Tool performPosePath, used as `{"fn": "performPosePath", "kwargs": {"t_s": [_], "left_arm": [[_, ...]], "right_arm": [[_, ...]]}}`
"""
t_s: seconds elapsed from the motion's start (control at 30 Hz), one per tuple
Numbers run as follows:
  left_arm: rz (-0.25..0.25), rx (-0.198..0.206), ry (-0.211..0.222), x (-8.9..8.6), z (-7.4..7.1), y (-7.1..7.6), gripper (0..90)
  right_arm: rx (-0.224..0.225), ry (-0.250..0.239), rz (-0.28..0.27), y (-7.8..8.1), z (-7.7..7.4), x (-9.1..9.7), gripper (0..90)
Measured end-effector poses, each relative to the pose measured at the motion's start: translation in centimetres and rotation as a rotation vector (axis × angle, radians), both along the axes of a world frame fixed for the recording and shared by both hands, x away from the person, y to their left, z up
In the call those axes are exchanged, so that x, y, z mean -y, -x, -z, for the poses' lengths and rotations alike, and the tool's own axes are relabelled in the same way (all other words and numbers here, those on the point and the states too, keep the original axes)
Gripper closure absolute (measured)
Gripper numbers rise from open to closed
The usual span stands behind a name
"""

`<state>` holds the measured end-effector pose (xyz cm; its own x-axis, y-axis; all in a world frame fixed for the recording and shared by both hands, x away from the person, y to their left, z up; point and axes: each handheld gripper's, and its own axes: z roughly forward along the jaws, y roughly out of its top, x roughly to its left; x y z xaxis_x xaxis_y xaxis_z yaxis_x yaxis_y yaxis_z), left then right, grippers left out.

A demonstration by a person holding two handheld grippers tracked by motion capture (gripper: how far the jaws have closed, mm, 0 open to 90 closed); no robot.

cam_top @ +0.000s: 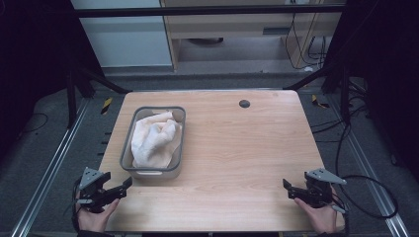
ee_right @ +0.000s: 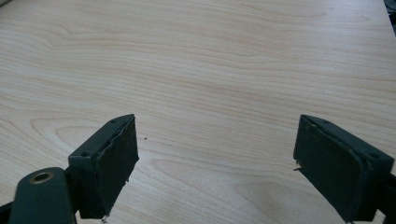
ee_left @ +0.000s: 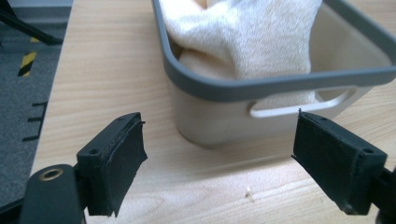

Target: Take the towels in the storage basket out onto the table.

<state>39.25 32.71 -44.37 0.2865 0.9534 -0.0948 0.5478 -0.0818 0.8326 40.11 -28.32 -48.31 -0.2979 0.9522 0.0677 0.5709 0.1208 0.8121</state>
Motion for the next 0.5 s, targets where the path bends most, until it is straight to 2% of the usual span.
{"fn": "performPosePath", "kwargs": {"t_s": [0.17,0.5], "left_arm": [[0.012,0.022,0.011,0.1,-0.9,0.1,15.6],[0.035,0.036,0.027,0.2,-2.4,-0.2,15.6]], "right_arm": [[-0.011,0.019,-0.008,0.0,0.2,-0.2,13.4],[-0.014,0.031,-0.016,-0.1,0.3,-0.3,12.8]]}}
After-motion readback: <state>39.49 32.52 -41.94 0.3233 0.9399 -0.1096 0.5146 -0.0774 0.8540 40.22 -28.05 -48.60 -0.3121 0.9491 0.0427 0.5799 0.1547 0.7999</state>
